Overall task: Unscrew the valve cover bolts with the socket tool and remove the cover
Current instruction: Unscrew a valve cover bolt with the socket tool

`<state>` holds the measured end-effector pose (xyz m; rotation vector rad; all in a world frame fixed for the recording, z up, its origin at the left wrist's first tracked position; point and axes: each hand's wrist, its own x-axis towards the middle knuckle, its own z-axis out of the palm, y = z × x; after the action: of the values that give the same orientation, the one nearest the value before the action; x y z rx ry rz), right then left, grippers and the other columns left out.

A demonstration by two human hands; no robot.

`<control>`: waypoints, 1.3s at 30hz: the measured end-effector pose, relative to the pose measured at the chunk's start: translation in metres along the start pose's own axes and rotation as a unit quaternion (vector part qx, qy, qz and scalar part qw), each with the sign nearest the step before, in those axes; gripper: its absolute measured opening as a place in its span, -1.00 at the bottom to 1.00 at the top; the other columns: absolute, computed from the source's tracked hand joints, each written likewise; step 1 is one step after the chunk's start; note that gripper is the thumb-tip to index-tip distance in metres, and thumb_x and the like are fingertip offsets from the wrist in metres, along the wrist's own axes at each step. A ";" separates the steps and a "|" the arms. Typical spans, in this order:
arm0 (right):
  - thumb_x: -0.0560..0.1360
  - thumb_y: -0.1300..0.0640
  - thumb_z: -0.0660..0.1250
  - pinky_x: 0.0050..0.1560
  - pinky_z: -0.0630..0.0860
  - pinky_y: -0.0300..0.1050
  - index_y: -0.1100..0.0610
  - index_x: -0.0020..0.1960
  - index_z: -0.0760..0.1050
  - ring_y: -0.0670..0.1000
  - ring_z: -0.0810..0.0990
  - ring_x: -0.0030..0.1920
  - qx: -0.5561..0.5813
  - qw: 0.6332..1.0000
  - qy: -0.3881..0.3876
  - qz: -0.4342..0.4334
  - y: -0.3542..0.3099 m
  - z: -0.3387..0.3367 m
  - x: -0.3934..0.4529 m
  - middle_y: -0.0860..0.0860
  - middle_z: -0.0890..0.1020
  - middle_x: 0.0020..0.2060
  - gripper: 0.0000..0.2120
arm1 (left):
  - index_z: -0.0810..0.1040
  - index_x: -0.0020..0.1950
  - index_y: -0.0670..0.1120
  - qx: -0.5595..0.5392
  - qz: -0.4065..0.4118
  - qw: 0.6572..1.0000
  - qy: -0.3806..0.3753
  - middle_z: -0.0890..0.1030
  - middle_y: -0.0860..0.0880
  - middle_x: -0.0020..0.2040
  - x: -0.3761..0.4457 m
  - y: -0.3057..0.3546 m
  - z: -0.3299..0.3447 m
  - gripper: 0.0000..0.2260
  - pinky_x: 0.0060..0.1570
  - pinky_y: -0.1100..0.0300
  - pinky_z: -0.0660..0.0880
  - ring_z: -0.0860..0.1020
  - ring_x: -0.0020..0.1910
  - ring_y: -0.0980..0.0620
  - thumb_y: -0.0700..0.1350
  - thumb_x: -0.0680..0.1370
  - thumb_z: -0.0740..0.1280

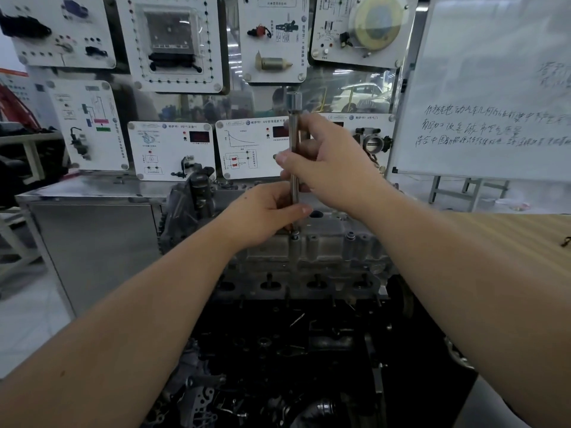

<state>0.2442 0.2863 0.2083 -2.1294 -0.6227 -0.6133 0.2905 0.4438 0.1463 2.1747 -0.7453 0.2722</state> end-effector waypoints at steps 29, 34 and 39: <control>0.59 0.07 0.38 0.02 0.68 0.08 -0.08 0.24 0.42 -0.09 0.73 -0.13 0.046 0.999 -0.010 -0.019 0.008 -0.004 0.000 -0.03 0.74 -0.17 -0.74 | 0.67 0.01 0.20 -0.093 0.023 0.995 -0.008 0.69 -0.18 -0.04 -0.001 0.001 0.000 -0.74 0.20 -0.24 0.55 0.66 0.00 -0.21 0.25 0.39 0.44; 0.59 0.12 0.41 -0.08 0.71 0.01 0.00 0.15 0.56 -0.13 0.73 -0.17 0.047 0.998 0.033 -0.015 0.010 -0.002 0.001 -0.10 0.68 -0.13 -0.85 | 0.64 0.06 0.04 -0.073 0.015 0.997 -0.002 0.70 -0.13 -0.05 0.000 -0.001 0.001 -0.63 0.16 -0.27 0.56 0.65 -0.02 -0.21 0.27 0.43 0.38; 0.65 0.19 0.31 -0.06 0.70 -0.14 -0.14 0.01 0.51 -0.17 0.72 -0.10 0.049 0.998 -0.022 -0.017 0.009 -0.008 0.001 -0.08 0.74 -0.14 -0.79 | 0.66 0.03 -0.02 -0.088 -0.002 0.996 -0.018 0.75 -0.02 -0.04 -0.001 -0.004 -0.002 -0.84 0.23 -0.21 0.56 0.68 0.04 -0.16 0.01 0.55 0.37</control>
<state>0.2482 0.2749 0.2084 -2.0496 -0.7002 -0.5458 0.2923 0.4477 0.1454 2.0187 -0.7562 0.1588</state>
